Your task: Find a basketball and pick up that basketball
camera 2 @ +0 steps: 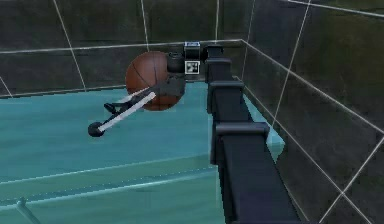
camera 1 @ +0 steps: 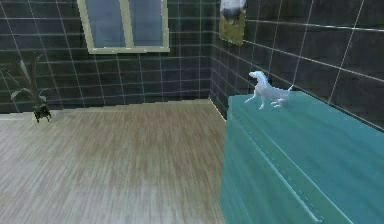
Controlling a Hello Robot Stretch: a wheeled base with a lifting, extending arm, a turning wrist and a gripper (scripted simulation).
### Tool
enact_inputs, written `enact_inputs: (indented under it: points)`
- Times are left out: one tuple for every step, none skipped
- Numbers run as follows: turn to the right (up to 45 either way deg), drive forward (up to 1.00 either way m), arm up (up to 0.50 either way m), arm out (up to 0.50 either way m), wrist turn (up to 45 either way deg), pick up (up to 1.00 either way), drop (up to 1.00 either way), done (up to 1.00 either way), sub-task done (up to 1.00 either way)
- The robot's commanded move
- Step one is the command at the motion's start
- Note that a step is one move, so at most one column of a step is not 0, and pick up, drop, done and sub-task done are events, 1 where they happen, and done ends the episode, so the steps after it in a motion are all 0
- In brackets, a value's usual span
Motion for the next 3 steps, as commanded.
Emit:
enact_inputs:
  points:
    - [0.0,0.0,0.0,0.0,45.0,0.0,0.0,0.0,0.0]
    - [0.0,0.0,0.0,0.0,15.0,0.0,0.0,0.0,0.0]
    - [0.0,0.0,0.0,0.0,0.0,1.0,0.0,0.0,0.0]
